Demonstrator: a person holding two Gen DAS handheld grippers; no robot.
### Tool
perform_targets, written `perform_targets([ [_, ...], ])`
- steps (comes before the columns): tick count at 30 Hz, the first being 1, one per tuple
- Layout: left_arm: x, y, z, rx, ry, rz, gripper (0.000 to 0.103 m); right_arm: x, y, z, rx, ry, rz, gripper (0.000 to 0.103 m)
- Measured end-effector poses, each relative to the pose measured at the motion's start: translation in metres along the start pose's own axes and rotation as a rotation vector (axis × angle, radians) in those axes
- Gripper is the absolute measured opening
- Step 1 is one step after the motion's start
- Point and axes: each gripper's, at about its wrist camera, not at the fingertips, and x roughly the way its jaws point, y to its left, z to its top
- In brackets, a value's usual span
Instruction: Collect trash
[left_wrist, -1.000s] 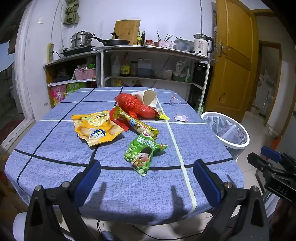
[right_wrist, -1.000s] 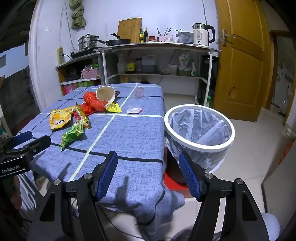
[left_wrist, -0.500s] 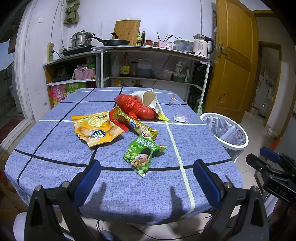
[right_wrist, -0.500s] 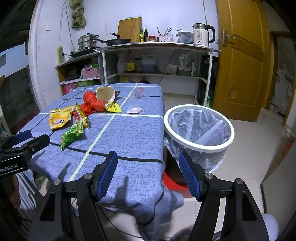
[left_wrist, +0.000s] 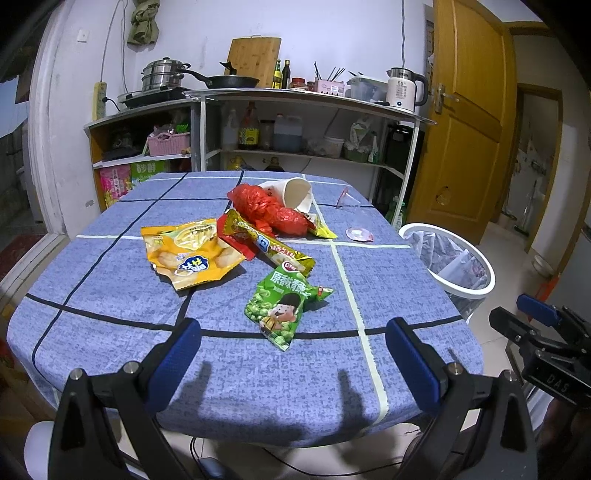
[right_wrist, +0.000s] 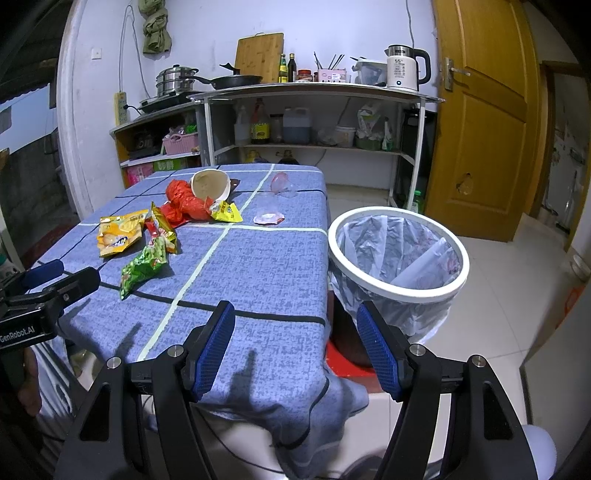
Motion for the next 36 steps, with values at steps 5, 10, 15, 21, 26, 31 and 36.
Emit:
perform_targets([
  [5, -0.0012, -0.0033, 0.0008, 0.001, 0.0, -0.001, 0.101, 0.0002, -0.0003, 0.0002, 0.001, 0.0, 0.001, 0.069],
  [10, -0.0002, -0.0026, -0.0015, 0.002, 0.0, -0.003, 0.101, 0.0003, -0.0002, 0.0005, 0.0, 0.0, -0.001, 0.069],
  [15, 0.0014, 0.0012, -0.0017, 0.001, 0.0, -0.002, 0.101, -0.0003, 0.0, 0.0004, 0.001, 0.001, 0.001, 0.069],
  [21, 0.0014, 0.0018, -0.0019, 0.0, 0.001, -0.001, 0.101, 0.0002, 0.0003, 0.0, 0.001, 0.001, 0.001, 0.069],
  [26, 0.0007, 0.001, -0.0021, 0.0, 0.001, -0.001, 0.101, 0.0003, 0.0004, 0.0002, 0.0, 0.002, 0.001, 0.069],
  [31, 0.0002, 0.0008, -0.0026, 0.0, 0.001, -0.002, 0.101, 0.0007, 0.0006, 0.0, 0.0, 0.002, 0.001, 0.069],
  [36, -0.0003, 0.0004, -0.0031, 0.0, 0.004, -0.003, 0.101, 0.0009, 0.0009, 0.0001, -0.001, 0.003, 0.001, 0.069],
])
